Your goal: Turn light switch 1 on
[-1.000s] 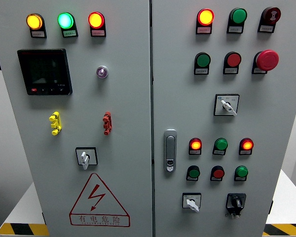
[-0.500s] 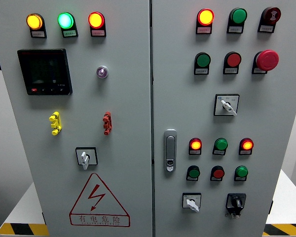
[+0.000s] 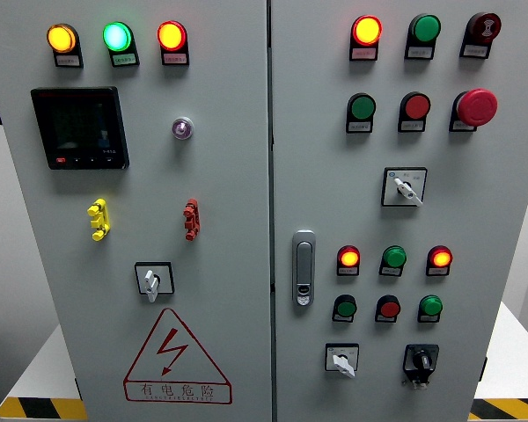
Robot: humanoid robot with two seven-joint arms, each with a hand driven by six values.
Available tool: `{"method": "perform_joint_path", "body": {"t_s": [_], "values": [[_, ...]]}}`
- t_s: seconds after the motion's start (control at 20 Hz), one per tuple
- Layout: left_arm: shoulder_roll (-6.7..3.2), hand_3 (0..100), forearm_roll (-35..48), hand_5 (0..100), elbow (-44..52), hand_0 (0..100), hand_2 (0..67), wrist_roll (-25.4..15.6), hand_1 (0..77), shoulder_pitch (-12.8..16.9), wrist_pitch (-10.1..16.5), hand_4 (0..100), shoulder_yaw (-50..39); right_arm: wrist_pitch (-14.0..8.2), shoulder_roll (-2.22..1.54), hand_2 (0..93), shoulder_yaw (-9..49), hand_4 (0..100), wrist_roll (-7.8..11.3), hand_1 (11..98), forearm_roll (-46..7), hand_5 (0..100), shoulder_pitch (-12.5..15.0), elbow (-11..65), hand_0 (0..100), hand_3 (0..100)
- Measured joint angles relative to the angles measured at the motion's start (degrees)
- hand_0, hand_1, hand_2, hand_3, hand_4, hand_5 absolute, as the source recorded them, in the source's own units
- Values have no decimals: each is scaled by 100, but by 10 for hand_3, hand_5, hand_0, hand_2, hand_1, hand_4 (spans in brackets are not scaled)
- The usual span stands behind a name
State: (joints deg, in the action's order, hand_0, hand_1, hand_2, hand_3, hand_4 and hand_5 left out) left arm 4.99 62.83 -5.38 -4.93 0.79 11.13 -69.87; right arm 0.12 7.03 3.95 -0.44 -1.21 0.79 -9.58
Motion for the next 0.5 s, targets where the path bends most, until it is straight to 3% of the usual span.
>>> {"method": "perform_joint_path", "body": {"t_s": [0.3, 0.4, 0.45, 0.5], "values": [[30, 0, 2411, 26, -451, 0, 46, -175, 125, 3, 37, 37, -2544, 2, 0, 0, 0, 191, 0, 195, -1, 106, 0, 0, 0, 194], [35, 16, 2711, 93, -892, 0, 79, -451, 142, 7, 29, 147, -2935, 4, 0, 0, 0, 191, 0, 194, -2, 106, 0, 0, 0, 194], [36, 21, 2763, 107, -1121, 0, 85, -611, 145, 9, 20, 156, -3028, 5, 0, 0, 0, 191, 0, 194, -2, 106, 0, 0, 0, 194], [38, 36, 2788, 185, -1378, 0, 108, -773, 157, 10, 10, 215, -3078, 6, 0, 0, 0, 191, 0, 194, -2, 106, 0, 0, 0, 194]]}}
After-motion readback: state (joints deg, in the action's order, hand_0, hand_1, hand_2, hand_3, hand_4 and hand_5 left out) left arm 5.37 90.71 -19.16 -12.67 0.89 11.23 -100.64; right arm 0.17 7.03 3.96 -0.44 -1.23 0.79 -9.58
